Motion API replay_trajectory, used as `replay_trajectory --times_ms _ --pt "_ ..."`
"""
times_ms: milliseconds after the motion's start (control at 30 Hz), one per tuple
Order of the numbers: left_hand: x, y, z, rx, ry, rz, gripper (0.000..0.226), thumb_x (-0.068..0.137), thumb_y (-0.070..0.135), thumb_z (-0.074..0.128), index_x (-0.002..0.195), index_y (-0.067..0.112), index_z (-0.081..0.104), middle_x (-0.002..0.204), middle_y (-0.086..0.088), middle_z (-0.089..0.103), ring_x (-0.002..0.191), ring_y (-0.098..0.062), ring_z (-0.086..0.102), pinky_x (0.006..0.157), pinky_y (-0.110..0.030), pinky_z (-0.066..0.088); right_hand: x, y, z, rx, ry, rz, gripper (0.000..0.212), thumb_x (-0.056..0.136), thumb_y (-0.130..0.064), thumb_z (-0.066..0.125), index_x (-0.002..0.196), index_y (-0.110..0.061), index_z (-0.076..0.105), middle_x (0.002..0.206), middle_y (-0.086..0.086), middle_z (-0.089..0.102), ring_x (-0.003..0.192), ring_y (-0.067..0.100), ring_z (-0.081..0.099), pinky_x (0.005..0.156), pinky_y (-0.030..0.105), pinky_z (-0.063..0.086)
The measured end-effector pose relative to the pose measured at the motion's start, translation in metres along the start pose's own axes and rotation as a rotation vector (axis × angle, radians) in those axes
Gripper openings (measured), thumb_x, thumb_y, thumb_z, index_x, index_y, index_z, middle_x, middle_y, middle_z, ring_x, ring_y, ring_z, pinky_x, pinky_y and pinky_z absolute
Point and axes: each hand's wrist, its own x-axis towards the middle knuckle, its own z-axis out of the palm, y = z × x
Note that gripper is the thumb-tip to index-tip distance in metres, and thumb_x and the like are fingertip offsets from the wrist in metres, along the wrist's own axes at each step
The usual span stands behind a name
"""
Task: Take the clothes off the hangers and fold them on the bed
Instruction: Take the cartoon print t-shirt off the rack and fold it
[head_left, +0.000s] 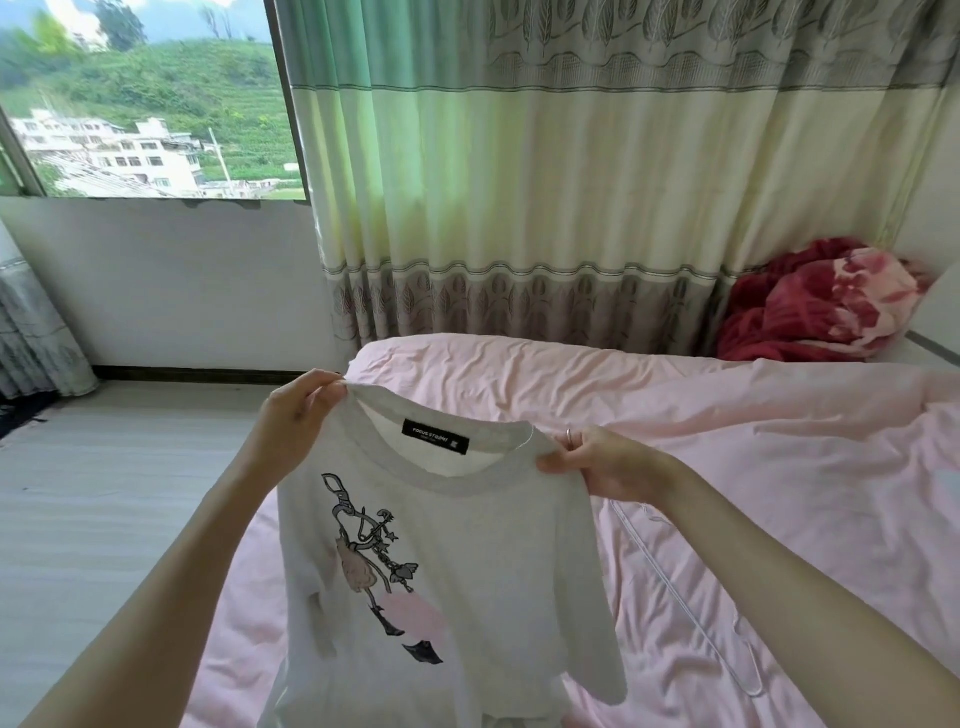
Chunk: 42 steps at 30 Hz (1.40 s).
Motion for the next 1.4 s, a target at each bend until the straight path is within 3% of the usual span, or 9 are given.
replay_trajectory --times_ms 167,367,633,767,900,1000,1133,1200,1400 --pt "-0.002 -0.007 0.004 0.334 -0.267 -0.051 0.023 0.088 0.013 0.063 0.110 0.008 0.056 0.099 -0.009 0.057 0.086 -0.026 0.052 0.066 -0.030 0.033 0.009 -0.022 0.003 -0.694 0.689 -0.189 0.026 0.082 -0.018 0.071 0.069 -0.012 0.049 0.069 -0.001 0.050 0.068 0.014 0.046 0.058 0.026 0.033" --pt "-0.018 -0.027 0.008 0.478 -0.123 -0.121 0.013 0.089 -0.001 0.056 0.096 -0.008 0.064 0.092 -0.018 0.051 0.085 -0.040 0.055 0.070 -0.033 0.035 0.003 -0.016 0.022 -1.114 0.790 -0.267 0.040 0.094 -0.024 0.054 0.059 -0.008 0.041 0.091 0.019 0.056 0.089 0.035 0.054 0.065 0.030 0.026" --pt "-0.058 -0.024 0.020 0.114 -0.063 -0.410 0.027 0.098 0.027 0.045 0.087 0.006 0.058 0.083 -0.020 0.058 0.079 -0.027 0.052 0.067 -0.035 0.036 -0.017 0.022 0.041 -0.782 0.910 -0.062 0.044 0.099 -0.043 0.033 0.083 -0.006 0.050 0.098 0.020 0.063 0.096 0.038 0.056 0.072 0.037 0.039" --pt "-0.082 -0.021 0.005 0.220 -0.190 -0.316 0.033 0.095 0.032 0.051 0.088 0.000 0.054 0.080 -0.016 0.058 0.074 -0.025 0.051 0.060 -0.034 0.031 -0.042 0.034 0.047 -0.685 0.791 -0.026 0.042 0.091 -0.050 0.050 0.069 -0.015 0.044 0.073 0.000 0.053 0.080 0.026 0.055 0.063 0.032 0.034" --pt "-0.105 -0.013 -0.016 0.340 -0.419 -0.342 0.027 0.079 0.029 0.074 0.090 0.015 0.054 0.082 -0.003 0.056 0.079 -0.024 0.052 0.059 -0.027 0.037 -0.075 0.040 0.054 -0.871 0.537 0.157 0.051 0.071 -0.051 0.075 0.095 -0.012 0.052 0.094 -0.001 0.055 0.090 0.018 0.054 0.066 0.025 0.040" --pt "-0.123 -0.006 -0.020 0.352 -0.450 -0.367 0.014 0.080 0.014 0.072 0.076 0.012 0.058 0.076 -0.004 0.054 0.080 -0.026 0.051 0.056 -0.024 0.033 -0.096 0.043 0.061 -0.958 0.490 0.195 0.028 0.079 -0.032 0.073 0.073 -0.019 0.049 0.081 -0.004 0.049 0.089 0.021 0.053 0.055 0.019 0.034" --pt "-0.153 0.010 -0.024 0.368 -0.142 -0.314 0.012 0.084 0.001 0.064 0.093 -0.005 0.069 0.087 -0.018 0.053 0.088 -0.037 0.054 0.069 -0.028 0.030 -0.125 0.047 0.073 -0.913 0.724 0.067 0.031 0.089 -0.012 0.061 0.063 -0.020 0.047 0.097 0.011 0.059 0.100 0.032 0.054 0.058 0.022 0.025" --pt "-0.174 0.027 -0.026 0.360 0.001 -0.325 0.016 0.088 0.000 0.058 0.101 -0.005 0.066 0.094 -0.026 0.059 0.092 -0.042 0.055 0.073 -0.032 0.034 -0.140 0.053 0.080 -0.798 0.812 -0.005 0.043 0.090 -0.012 0.060 0.055 -0.019 0.035 0.073 0.005 0.054 0.081 0.029 0.049 0.054 0.025 0.028" --pt "-0.203 0.095 -0.039 0.183 0.328 -0.364 0.026 0.096 0.007 0.037 0.112 0.010 0.057 0.101 -0.025 0.062 0.095 -0.040 0.054 0.073 -0.038 0.038 -0.172 0.049 0.105 -0.091 0.943 -0.160 0.021 0.091 -0.017 0.052 0.072 -0.011 0.049 0.075 0.004 0.051 0.066 0.016 0.045 0.056 0.024 0.037"
